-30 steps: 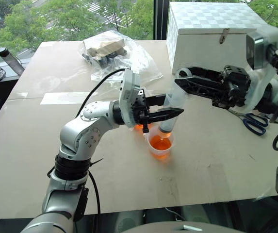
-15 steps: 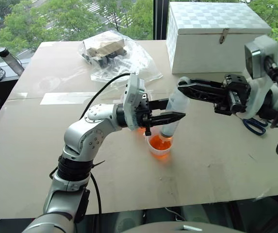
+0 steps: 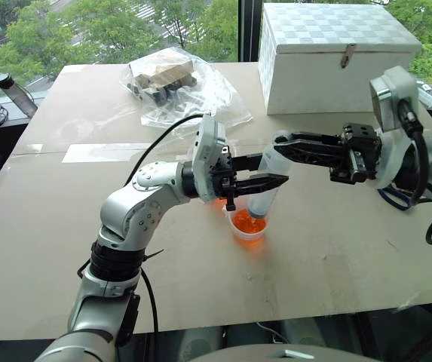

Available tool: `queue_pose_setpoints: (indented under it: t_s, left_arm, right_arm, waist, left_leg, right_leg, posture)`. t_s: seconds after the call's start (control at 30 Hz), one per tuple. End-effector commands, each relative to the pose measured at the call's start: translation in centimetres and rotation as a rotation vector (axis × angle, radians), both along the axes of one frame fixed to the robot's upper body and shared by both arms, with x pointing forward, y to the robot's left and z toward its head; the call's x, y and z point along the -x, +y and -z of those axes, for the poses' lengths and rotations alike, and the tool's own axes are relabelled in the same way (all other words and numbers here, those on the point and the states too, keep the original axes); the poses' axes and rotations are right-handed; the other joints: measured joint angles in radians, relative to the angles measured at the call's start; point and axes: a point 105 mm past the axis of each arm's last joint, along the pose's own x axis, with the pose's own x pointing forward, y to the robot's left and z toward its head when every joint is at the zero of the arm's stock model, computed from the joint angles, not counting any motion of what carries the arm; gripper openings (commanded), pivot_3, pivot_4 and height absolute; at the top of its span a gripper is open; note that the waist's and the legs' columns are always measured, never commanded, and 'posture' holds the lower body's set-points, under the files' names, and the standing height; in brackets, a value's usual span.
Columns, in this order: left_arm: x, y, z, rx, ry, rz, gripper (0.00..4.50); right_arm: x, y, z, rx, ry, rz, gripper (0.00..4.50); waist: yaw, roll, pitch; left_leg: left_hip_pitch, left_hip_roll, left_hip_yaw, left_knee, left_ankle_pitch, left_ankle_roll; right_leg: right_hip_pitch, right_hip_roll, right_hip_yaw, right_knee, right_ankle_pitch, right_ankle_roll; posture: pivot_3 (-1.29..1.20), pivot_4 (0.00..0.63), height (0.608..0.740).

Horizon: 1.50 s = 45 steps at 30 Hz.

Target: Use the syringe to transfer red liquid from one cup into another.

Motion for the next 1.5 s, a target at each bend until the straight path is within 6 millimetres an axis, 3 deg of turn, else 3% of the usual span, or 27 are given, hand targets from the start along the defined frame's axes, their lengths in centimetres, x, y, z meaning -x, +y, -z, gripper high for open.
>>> queue_pose_setpoints:
  t_s: [0.03,0.1,0.13,0.27,0.63,0.77,0.97,1.1,1.2,1.37,1.5]
  left_arm:
    - [0.3,0.6,-2.5,0.085,-0.083,-0.012,1.43]
    - [0.4,0.6,-2.5,0.085,-0.082,-0.011,1.43]
    - [0.4,0.6,-2.5,0.085,-0.081,-0.010,1.43]
    - [0.4,0.6,-2.6,0.090,-0.078,-0.011,1.43]
    - [0.9,0.9,-3.5,0.089,-0.069,-0.003,1.43]
    - [1.1,1.5,-4.9,0.106,-0.076,-0.023,1.43]
    - [0.8,3.8,-8.5,0.162,-0.104,-0.141,1.43]
    - [-0.4,6.7,-10.8,0.134,-0.089,-0.322,1.43]
    - [-1.9,9.9,-10.8,0.003,-0.074,-0.521,1.43]
    - [-3.4,16.2,-8.6,-0.138,0.098,-0.786,1.43]
    - [-4.2,19.6,-4.8,-0.263,0.243,-0.925,1.43]
  right_arm:
    - [0.4,0.5,0.2,-0.012,-0.014,-0.031,0.02]
    - [0.6,0.5,-1.1,-0.089,-0.026,-0.064,0.02]
    - [0.9,0.4,-1.4,-0.108,-0.027,-0.083,0.81]
    - [1.0,-0.5,-2.5,-0.193,-0.003,-0.087,2.51]
    - [0.9,-3.5,-4.1,-0.387,0.093,-0.100,2.51]
    - [-0.1,-4.8,-4.1,-0.444,0.121,-0.046,2.51]
    - [-2.4,-6.7,-2.0,-0.410,0.142,0.128,2.51]
    - [-3.2,-7.2,-0.2,-0.346,0.156,0.191,2.51]
    - [-3.5,-7.5,0.9,-0.304,0.171,0.217,2.51]
    - [-3.9,-7.8,2.2,-0.246,0.190,0.236,2.51]
    - [-4.1,-7.9,3.3,-0.177,0.196,0.249,2.51]
  waist:
    - [0.000,0.000,0.000]
    - [-0.001,0.000,0.000]
    - [-0.001,0.000,0.000]
    - [0.001,0.000,0.000]
    - [0.000,0.000,0.000]
    - [0.000,0.000,0.000]
    - [0.000,0.000,0.000]
    - [-0.002,0.000,0.000]
    - [-0.004,0.000,0.000]
    - [-0.003,0.000,0.000]
    - [0.002,0.000,0.000]
  left_leg:
    - [0.000,0.000,0.000,0.000,0.000,0.000]
    - [0.000,0.000,0.000,0.000,0.000,0.000]
    - [0.000,0.000,0.000,0.000,0.000,0.000]
    - [0.000,0.000,0.000,0.000,0.000,0.000]
    - [0.000,0.000,0.000,0.000,0.000,0.000]
    - [0.000,0.000,0.000,0.000,0.000,0.000]
    - [0.000,0.000,0.000,0.000,0.000,0.000]
    - [0.000,0.000,0.000,0.000,0.000,0.000]
    - [0.000,0.000,0.000,0.000,0.000,0.000]
    - [0.001,0.000,0.001,-0.001,0.000,0.000]
    - [0.001,0.000,0.000,-0.001,0.000,0.000]
  right_leg:
    - [0.000,0.000,0.000,0.000,0.000,0.000]
    - [0.000,0.000,0.000,0.000,0.000,0.000]
    - [0.000,0.000,0.000,0.000,0.000,0.000]
    - [0.000,0.000,0.000,0.000,0.000,0.000]
    - [0.000,0.000,0.000,0.000,0.000,0.000]
    - [0.000,0.000,0.000,0.000,0.000,0.000]
    - [0.000,0.000,0.000,0.000,0.000,0.000]
    - [0.000,0.000,0.000,0.000,0.000,0.000]
    - [0.000,0.001,0.000,0.000,0.000,0.000]
    - [-0.001,0.001,0.000,0.000,0.000,0.000]
    - [-0.001,0.001,0.000,0.000,0.000,0.000]
  posture:
    - [0.00,0.150,0.740]
    - [0.00,0.150,0.740]
    - [0.00,0.150,0.740]
    - [0.00,0.150,0.740]
    - [0.00,0.150,0.740]
    - [0.00,0.150,0.740]
    - [0.00,0.150,0.740]
    - [0.00,0.150,0.740]
    - [0.00,0.150,0.740]
    - [0.00,0.150,0.740]
    - [0.00,0.150,0.740]
